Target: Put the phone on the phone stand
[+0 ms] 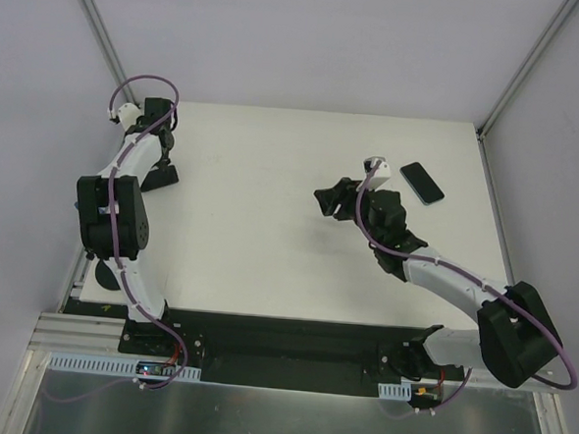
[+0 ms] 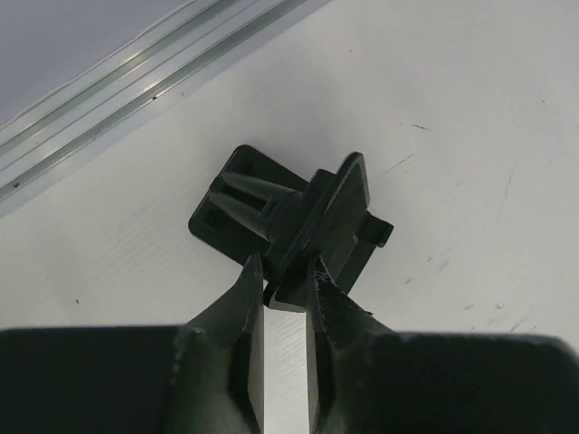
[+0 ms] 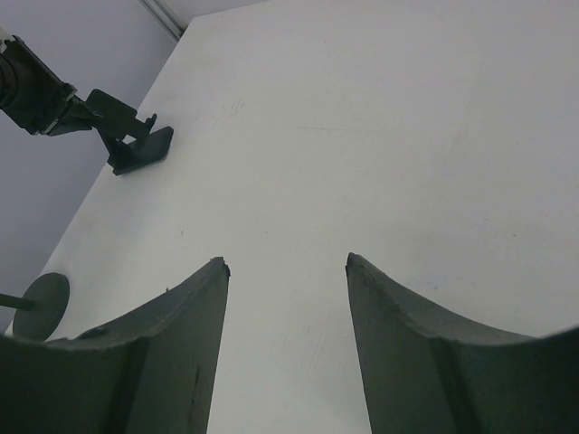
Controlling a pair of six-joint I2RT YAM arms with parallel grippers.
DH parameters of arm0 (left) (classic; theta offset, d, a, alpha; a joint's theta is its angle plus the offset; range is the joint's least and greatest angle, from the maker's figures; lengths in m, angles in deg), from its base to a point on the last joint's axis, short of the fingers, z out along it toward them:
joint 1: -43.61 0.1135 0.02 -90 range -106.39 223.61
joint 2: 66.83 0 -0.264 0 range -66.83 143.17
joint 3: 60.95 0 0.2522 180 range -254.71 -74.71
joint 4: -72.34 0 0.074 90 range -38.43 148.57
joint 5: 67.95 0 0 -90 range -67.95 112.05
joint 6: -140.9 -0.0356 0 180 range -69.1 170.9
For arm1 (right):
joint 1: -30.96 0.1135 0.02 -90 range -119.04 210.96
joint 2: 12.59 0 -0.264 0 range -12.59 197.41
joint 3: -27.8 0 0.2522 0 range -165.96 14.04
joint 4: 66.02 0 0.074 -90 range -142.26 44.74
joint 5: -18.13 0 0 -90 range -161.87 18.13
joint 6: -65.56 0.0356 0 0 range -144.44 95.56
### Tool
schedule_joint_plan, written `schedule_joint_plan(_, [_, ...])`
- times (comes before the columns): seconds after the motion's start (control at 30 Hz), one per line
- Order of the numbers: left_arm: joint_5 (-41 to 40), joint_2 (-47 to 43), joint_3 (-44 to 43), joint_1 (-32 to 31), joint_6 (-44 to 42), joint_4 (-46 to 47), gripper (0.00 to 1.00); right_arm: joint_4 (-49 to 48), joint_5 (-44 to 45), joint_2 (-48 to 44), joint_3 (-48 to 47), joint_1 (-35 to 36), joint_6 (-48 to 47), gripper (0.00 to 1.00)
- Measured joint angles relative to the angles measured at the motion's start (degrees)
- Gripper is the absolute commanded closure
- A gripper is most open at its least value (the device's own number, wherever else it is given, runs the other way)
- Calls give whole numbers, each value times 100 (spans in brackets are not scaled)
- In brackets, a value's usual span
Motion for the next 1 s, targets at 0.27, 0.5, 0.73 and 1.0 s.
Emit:
schedule_joint_plan(0.27, [-249, -350, 328, -452, 267, -92, 100, 7, -129, 114, -146, 0, 7, 49])
schedule_joint_plan(0.5, [-682, -1150, 1128, -1620, 1821, -977, 100, 9, -605, 542, -470, 2, -98, 53])
schedule_joint_plan(0.73, [-669, -2024, 2072, -2144, 3954, -1871, 100, 2, -955, 758, -584, 153, -476, 46])
schedule_joint_plan(1.0, [-551, -2588, 2472, -2643, 4688, -2411, 21, -87, -1311, 1169, -927, 820, -1364, 32])
